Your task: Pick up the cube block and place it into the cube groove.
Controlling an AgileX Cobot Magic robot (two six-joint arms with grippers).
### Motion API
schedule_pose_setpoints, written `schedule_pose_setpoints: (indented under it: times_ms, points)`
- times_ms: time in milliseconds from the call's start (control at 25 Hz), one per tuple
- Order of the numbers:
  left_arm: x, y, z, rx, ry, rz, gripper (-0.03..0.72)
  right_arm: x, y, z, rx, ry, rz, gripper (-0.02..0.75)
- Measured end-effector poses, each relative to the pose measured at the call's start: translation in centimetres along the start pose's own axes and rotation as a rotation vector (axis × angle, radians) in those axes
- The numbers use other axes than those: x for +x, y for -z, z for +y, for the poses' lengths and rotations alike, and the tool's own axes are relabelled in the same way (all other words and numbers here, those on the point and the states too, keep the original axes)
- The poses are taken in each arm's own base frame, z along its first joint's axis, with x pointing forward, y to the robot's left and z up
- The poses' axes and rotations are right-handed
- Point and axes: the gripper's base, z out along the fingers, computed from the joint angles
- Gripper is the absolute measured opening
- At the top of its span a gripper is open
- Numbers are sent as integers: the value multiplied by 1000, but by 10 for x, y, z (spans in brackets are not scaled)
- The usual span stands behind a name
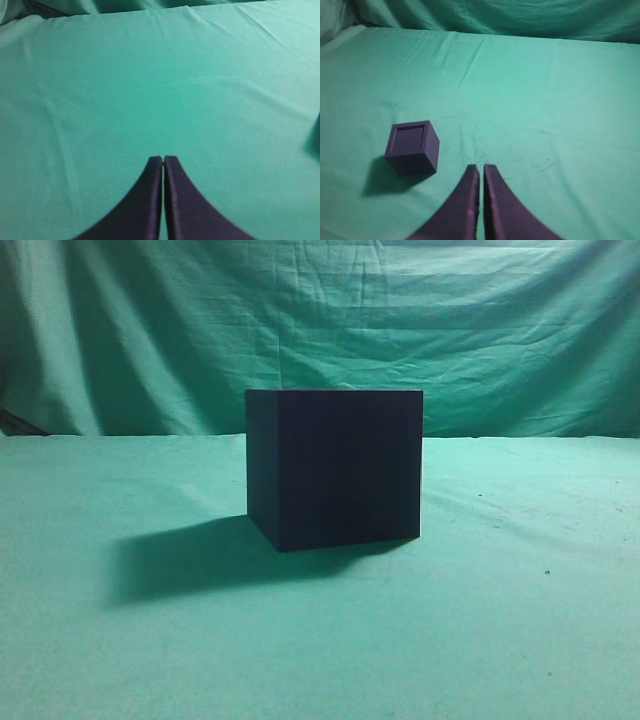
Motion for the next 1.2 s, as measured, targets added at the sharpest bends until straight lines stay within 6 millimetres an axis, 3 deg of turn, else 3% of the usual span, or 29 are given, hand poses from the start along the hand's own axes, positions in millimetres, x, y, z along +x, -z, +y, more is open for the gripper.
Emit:
schedule_pose_setpoints:
  times_ms: [240, 400, 560, 720, 960, 1200]
  points:
    - [0, 0, 0, 0, 0, 0, 0, 35, 1, -11, -2, 12, -5, 0]
    - [0, 0, 0, 0, 0, 0, 0, 54, 5, -15, -72, -6, -98, 0]
    - [0, 0, 0, 0, 0, 0, 0, 64, 12, -16, -128, -30, -132, 0]
    - [0, 0, 0, 0, 0, 0, 0, 64, 7, -14, -136, 67, -175, 0]
    - [0, 0, 0, 0, 0, 0, 0, 76, -33, -3, -148, 226, -218, 0]
    - [0, 0, 0, 0, 0, 0, 0, 120, -88, 0, -55, 163, -247, 0]
